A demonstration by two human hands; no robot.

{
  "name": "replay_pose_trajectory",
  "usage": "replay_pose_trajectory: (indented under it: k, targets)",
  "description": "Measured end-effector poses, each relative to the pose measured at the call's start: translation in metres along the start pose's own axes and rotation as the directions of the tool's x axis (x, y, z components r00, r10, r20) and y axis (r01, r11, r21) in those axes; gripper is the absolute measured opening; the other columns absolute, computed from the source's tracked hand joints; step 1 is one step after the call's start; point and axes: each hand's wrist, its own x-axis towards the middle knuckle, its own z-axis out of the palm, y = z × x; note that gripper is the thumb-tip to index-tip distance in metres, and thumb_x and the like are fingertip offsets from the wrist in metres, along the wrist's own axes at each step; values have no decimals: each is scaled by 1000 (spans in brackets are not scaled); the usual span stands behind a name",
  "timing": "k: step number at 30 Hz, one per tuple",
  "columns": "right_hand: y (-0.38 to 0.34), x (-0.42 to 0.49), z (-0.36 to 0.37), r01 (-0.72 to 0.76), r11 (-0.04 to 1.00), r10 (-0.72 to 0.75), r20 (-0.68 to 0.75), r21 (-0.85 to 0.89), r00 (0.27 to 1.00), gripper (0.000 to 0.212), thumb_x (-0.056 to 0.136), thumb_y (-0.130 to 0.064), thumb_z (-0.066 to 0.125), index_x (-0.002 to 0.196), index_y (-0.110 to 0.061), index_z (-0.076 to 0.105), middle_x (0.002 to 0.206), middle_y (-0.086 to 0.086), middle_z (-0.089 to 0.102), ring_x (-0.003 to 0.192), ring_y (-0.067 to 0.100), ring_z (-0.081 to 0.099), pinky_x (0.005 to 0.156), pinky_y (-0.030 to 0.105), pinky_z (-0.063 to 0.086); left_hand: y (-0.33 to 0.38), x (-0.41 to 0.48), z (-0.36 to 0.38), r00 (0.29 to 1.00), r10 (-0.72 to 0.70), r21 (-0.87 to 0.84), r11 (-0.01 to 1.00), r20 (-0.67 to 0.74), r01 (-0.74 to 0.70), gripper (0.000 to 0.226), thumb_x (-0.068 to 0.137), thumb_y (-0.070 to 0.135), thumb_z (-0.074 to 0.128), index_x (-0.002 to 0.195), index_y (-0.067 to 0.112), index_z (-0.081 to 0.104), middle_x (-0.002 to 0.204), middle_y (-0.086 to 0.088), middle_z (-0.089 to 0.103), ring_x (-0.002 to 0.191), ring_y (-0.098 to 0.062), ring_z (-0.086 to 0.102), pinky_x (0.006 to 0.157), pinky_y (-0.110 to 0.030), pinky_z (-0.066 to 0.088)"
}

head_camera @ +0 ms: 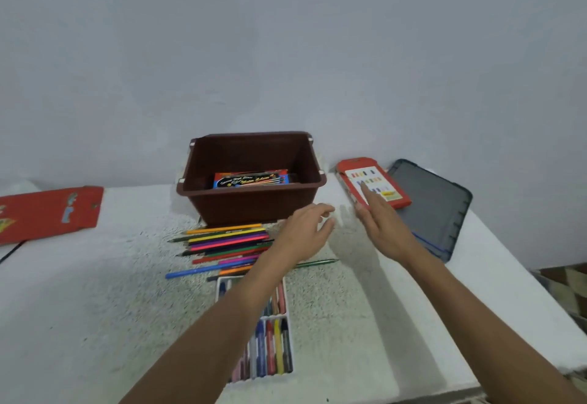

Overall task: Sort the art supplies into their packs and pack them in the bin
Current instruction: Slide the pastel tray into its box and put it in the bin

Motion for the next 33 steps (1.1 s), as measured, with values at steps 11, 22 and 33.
replay_pose_trajectory:
  k: [11,22,33]
  targets:
    - [53,46,-41,-315,949,315,-47,11,948,53,105,-41,30,149,-10,29,145,18,43,132,32,41,102,40,36,46,90,49,855,-464,-264,816,231,514,47,98,31,45,142,18,42,142,-8,50,128,-30,47,105,-39,38]
    - [45,46,-37,-401,866,477,-256,297,841,26,100,-11,47,117,4,59,95,9,64,82,23,59,80,40,53,57,90,47,870,-418,-437,753,259,492,43,97,27,52,139,15,48,138,-4,55,120,-22,53,102,-39,44]
    - [1,-7,-13,-218,697,513,-261,683,818,23,96,-18,59,117,-12,67,98,3,71,88,19,70,77,42,61,26,32,12,863,-485,-758,509,138,407,48,89,4,67,134,5,52,106,1,63,105,-22,65,90,-41,56]
